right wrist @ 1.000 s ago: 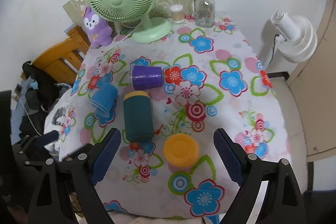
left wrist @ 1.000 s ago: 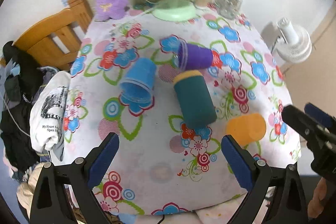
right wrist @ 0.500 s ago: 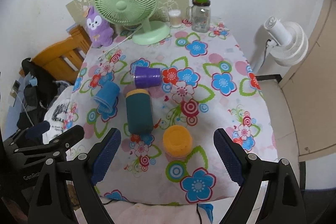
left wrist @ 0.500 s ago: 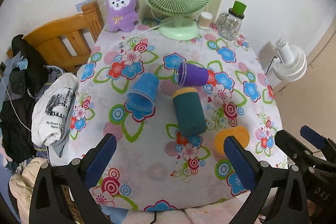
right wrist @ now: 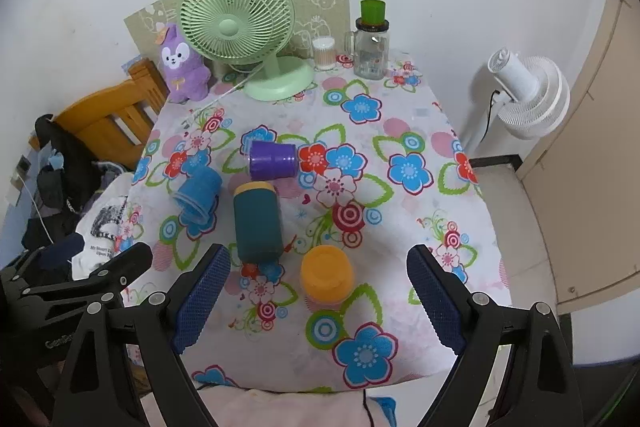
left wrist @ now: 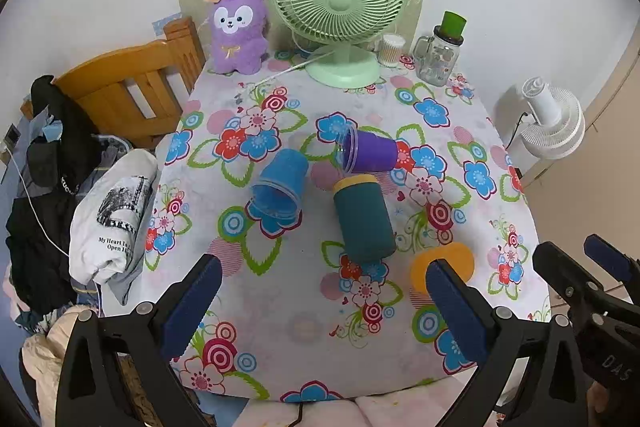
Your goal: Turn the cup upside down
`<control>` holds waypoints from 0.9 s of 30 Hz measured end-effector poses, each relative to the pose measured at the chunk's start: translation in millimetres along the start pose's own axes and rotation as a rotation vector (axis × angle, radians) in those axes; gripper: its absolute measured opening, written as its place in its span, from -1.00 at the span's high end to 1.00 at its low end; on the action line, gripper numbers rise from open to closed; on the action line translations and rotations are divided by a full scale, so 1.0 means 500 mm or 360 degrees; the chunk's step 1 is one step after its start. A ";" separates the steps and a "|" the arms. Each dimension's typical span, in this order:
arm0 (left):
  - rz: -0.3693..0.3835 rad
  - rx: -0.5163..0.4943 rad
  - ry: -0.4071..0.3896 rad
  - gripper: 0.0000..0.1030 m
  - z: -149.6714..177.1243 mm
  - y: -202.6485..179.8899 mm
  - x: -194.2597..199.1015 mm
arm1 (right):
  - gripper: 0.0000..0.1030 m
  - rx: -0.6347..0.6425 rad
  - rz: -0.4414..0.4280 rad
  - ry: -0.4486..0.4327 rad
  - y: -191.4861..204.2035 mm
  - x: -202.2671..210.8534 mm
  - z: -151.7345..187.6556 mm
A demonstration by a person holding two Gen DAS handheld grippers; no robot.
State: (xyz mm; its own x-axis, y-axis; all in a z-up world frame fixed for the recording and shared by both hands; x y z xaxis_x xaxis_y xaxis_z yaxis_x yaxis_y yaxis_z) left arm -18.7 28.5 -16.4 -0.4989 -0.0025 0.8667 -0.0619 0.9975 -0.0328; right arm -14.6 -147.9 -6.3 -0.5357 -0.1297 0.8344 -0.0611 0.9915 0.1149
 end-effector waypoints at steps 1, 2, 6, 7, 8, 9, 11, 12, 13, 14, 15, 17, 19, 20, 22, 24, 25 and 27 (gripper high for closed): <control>0.0001 -0.0010 -0.0003 -0.99 0.000 -0.001 0.002 | -0.78 0.0003 0.0007 -0.0005 0.001 0.000 -0.001; -0.0017 -0.0024 -0.0007 -0.99 -0.001 -0.003 0.004 | -0.78 0.0005 0.0012 -0.0004 0.002 -0.001 -0.001; -0.0020 -0.0046 -0.0013 -0.99 -0.006 -0.005 0.008 | -0.78 -0.0009 0.0025 -0.0019 -0.002 0.000 -0.004; -0.0024 -0.0051 -0.0015 -0.99 -0.007 -0.006 0.009 | -0.78 -0.0013 0.0028 -0.0022 -0.003 0.001 -0.005; -0.0028 -0.0056 -0.0020 -0.99 -0.007 -0.008 0.010 | -0.78 -0.0015 0.0030 -0.0025 -0.004 0.002 -0.004; -0.0033 -0.0064 -0.0022 -0.99 -0.008 -0.010 0.010 | -0.78 -0.0016 0.0031 -0.0026 -0.005 0.001 -0.003; -0.0038 -0.0072 -0.0025 -0.99 -0.008 -0.013 0.010 | -0.78 -0.0018 0.0033 -0.0027 -0.007 0.001 -0.003; -0.0041 -0.0077 -0.0026 -0.99 -0.009 -0.014 0.010 | -0.78 -0.0021 0.0037 -0.0028 -0.007 0.001 -0.002; -0.0043 -0.0079 -0.0026 -0.99 -0.008 -0.015 0.010 | -0.78 -0.0022 0.0042 -0.0030 -0.008 0.001 -0.003; -0.0045 -0.0081 -0.0026 -0.99 -0.008 -0.016 0.009 | -0.78 -0.0021 0.0046 -0.0030 -0.008 0.001 -0.003; -0.0046 -0.0081 -0.0024 -0.99 -0.008 -0.016 0.009 | -0.78 -0.0021 0.0048 -0.0030 -0.008 0.002 -0.003; -0.0046 -0.0082 -0.0022 -0.99 -0.008 -0.017 0.009 | -0.78 -0.0022 0.0049 -0.0030 -0.009 0.001 -0.002; -0.0049 -0.0081 -0.0023 -0.99 -0.008 -0.017 0.009 | -0.78 -0.0022 0.0049 -0.0030 -0.009 0.001 -0.001; -0.0047 -0.0079 -0.0025 -0.99 -0.008 -0.017 0.009 | -0.78 -0.0023 0.0046 -0.0030 -0.009 0.001 -0.001; -0.0044 -0.0079 -0.0025 -0.99 -0.008 -0.017 0.009 | -0.78 -0.0027 0.0040 -0.0028 -0.009 0.000 -0.001; -0.0041 -0.0068 -0.0032 -0.99 -0.009 -0.016 0.009 | -0.78 -0.0033 0.0028 -0.0027 -0.009 0.000 -0.001; -0.0047 -0.0068 -0.0038 -0.99 -0.009 -0.017 0.009 | -0.78 -0.0033 0.0024 -0.0026 -0.009 -0.001 -0.001; -0.0059 -0.0076 -0.0045 -0.99 -0.009 -0.019 0.008 | -0.78 -0.0025 0.0024 -0.0025 -0.006 -0.002 -0.001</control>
Point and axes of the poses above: each gripper's, at about its wrist camera, not at the fingertips, and x roughly against the way its jaws point, y to its left, z to its underside, the point moved 3 cm from there along -x, roughly the way its jaws point, and after that the axes turned 1 degree about -y, right-handed, at the moved point
